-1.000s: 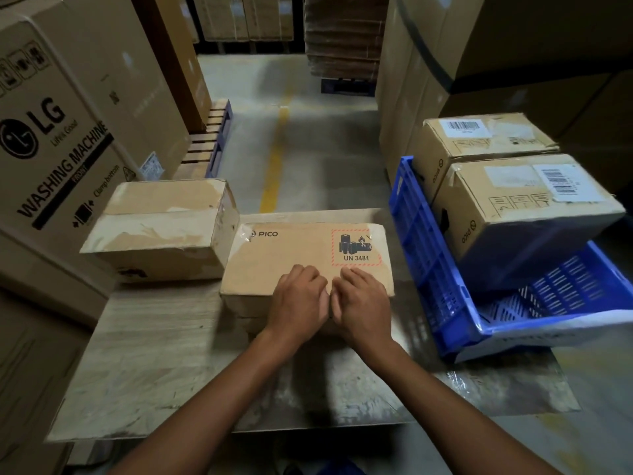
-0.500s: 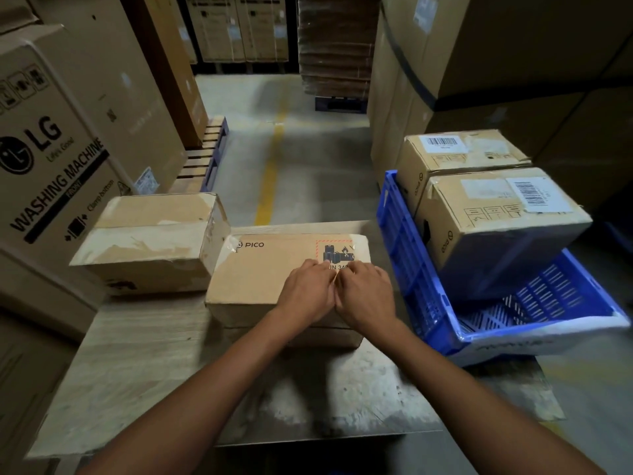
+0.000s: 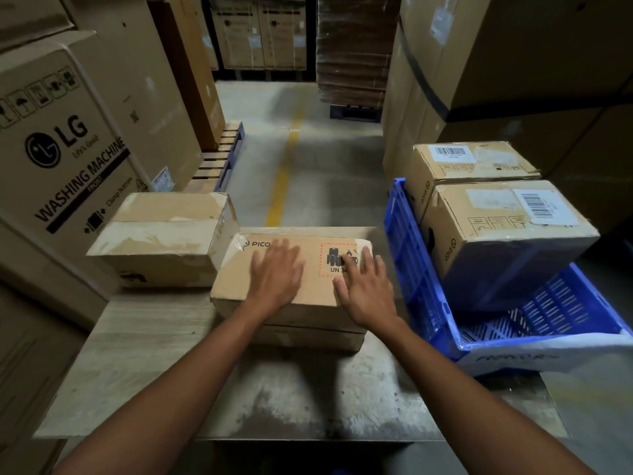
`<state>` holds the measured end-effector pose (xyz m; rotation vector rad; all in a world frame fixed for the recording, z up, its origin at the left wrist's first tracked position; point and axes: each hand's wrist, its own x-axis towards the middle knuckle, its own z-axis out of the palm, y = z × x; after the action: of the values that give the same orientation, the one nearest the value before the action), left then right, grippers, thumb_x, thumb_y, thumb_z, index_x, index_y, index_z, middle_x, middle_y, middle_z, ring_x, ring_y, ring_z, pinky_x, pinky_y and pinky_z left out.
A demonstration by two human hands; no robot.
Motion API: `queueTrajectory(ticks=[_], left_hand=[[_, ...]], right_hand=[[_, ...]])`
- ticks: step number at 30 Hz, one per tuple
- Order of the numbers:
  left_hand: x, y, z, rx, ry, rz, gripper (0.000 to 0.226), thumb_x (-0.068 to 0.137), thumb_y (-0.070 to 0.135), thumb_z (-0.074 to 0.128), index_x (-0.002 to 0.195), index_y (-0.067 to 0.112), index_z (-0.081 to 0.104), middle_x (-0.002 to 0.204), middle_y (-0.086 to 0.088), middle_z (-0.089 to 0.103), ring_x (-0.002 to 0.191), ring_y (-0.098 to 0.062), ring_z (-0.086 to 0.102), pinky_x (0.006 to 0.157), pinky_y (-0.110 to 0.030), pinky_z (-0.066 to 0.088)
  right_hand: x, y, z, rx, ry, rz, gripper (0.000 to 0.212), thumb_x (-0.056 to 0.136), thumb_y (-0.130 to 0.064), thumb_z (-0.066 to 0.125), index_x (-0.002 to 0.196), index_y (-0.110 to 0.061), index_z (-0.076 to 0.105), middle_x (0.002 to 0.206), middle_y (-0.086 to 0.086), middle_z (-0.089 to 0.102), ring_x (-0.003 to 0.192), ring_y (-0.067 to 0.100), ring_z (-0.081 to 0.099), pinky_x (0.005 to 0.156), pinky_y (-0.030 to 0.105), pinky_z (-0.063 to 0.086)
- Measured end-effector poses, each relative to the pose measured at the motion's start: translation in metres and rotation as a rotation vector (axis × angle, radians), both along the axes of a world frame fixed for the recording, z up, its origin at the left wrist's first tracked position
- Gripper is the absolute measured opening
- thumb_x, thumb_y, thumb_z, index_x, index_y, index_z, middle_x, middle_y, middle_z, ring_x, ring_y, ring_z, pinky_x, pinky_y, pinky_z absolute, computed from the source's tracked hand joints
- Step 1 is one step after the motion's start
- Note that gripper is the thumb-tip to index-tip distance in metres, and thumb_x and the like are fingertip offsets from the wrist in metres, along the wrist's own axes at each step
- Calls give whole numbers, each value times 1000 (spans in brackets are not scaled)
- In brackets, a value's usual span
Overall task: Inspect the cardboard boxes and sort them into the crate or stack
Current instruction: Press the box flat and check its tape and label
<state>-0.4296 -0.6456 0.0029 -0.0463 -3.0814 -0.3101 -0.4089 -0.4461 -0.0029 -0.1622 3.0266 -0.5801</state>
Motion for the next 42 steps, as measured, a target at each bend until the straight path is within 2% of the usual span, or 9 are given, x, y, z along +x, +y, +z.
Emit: queueTrajectory(ticks=[3,8,15,21,26,33,37,39,42], left_hand=[[-6,-38,3,6,-34,319,55,102,50,34,151,26,30,164,-10,15,151,-36,8,115,-64,11],[-14,-65,5,413,-70,453,65,98,52,47,154,27,25,155,-16,32,139,-40,35,108,-53,37],[6,-67,14,615,274,347,58,103,40,43,156,34,20,138,-17,37,124,-29,44,106,-36,37],[40,-72,-21,686,274,406,41,99,38,54,135,19,55,118,-12,38,111,-34,51,95,-28,39],[77,-67,-51,693,306,461,33,97,38,57,122,17,52,117,-5,37,92,-23,53,83,-37,51],[109,-56,-88,674,232,426,34,95,14,60,127,6,54,129,-17,42,119,-36,48,98,-30,36],[124,-60,-99,469,200,352,43,95,35,50,129,10,56,135,-20,43,122,-37,42,97,-47,43],[121,-63,-94,277,235,283,31,93,24,58,122,14,65,139,-22,45,126,-38,39,98,-53,42],[111,-67,-86,158,288,52,23,88,9,60,108,10,71,128,-21,57,121,-38,50,97,-55,46]], right_hand=[[-2,-1,-4,-117,-68,-103,77,97,-59,46,158,-24,14,166,16,-1,150,40,15,111,57,35],[0,0,-9,-477,-11,-210,65,84,-50,69,136,-27,38,129,-1,58,119,22,59,89,47,57],[0,13,4,-546,12,-301,116,74,-34,87,159,-35,8,130,8,40,109,19,47,88,35,41],[28,7,-7,-526,51,-288,80,74,-36,87,137,-31,38,129,6,37,102,17,50,80,30,47],[49,-1,-28,-539,89,-349,53,86,-53,70,114,-18,42,117,4,37,91,21,54,74,31,45],[63,-13,-50,-458,1,-438,35,91,-37,68,105,-19,41,120,8,36,76,23,52,68,29,38],[72,-22,-62,-290,-20,-427,30,90,-37,64,108,-19,49,127,13,42,101,33,58,87,41,47],[73,-35,-67,-118,32,-382,29,90,-38,63,109,-18,56,143,21,41,134,38,42,113,55,30],[75,-61,-69,-8,148,-136,19,92,-32,59,105,-18,58,158,20,31,150,37,22,119,55,14]])
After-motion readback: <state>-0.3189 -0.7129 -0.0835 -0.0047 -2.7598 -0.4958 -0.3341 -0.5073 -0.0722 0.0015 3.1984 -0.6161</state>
